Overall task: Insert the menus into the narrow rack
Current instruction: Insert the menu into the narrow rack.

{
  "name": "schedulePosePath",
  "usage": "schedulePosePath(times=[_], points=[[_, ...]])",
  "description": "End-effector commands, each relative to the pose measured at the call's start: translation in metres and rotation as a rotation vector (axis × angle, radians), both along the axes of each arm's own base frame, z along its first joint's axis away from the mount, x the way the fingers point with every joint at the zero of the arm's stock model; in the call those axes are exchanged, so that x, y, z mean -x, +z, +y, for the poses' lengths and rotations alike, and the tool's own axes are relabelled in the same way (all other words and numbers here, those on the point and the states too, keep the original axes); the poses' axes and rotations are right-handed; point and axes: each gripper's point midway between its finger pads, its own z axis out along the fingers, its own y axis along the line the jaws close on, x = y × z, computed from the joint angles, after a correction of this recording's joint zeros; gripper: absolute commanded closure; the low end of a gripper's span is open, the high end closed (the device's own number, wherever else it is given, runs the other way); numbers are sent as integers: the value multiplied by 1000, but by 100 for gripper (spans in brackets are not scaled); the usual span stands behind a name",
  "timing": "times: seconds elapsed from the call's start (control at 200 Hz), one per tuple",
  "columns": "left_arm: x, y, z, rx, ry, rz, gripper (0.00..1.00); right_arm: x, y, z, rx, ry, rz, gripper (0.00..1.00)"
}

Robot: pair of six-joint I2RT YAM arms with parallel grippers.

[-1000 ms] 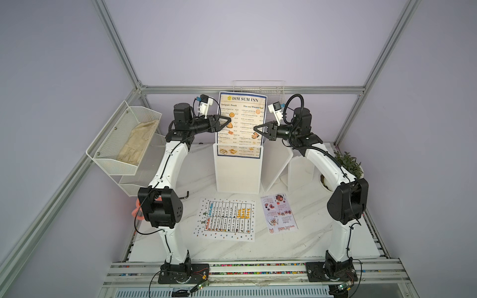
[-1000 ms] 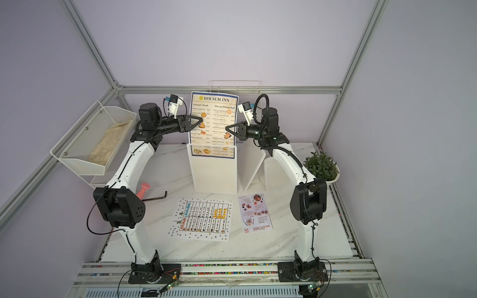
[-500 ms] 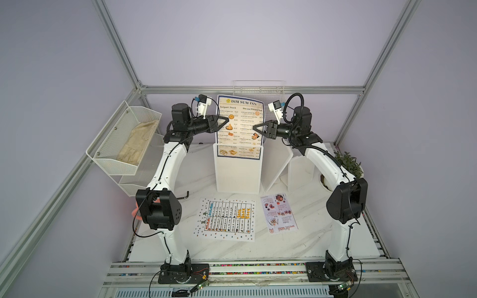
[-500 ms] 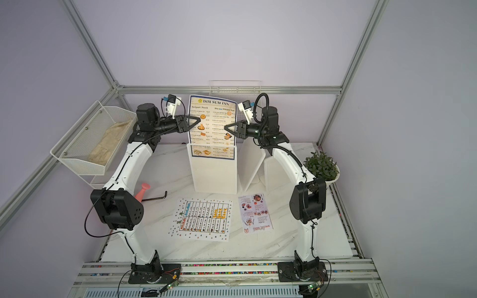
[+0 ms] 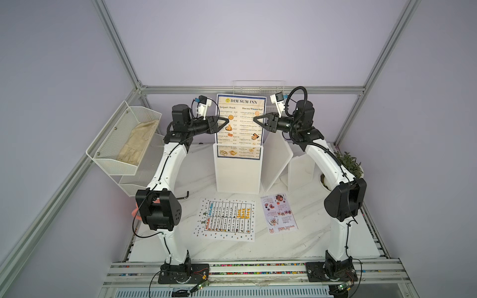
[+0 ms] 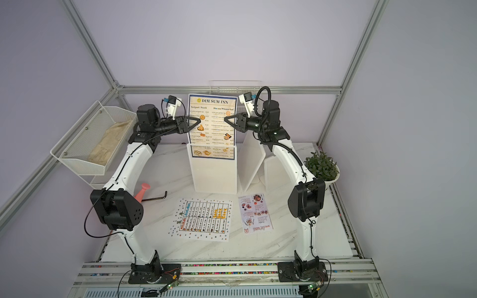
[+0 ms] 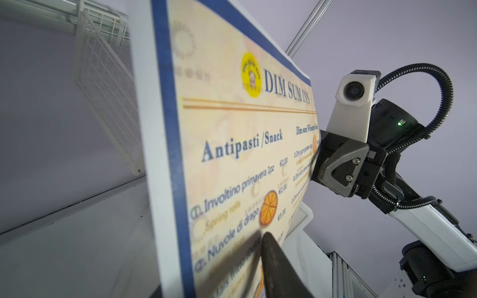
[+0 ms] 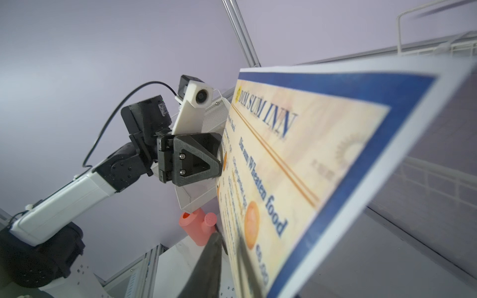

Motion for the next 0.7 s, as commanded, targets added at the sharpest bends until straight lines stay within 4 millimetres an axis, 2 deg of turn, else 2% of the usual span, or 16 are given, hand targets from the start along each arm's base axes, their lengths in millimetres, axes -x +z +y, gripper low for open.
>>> schedulePosePath(times=[0.0,0.205,0.41,0.565,0.695], points=[[14,31,1,-3,-2,-98,55,-3,-5,-1,0,-1,4,84],[11,37,1,5,-4,-107,51,3,-12,0,-4,22,19,91],[9,36,1,5,0,-103,50,8,-19,-1,-7,33,31,92],[10,30,2,-2,4,-94,54,9,-21,-1,-6,33,34,92],[11,27,2,-5,8,-89,57,9,-15,-2,-10,28,21,88]])
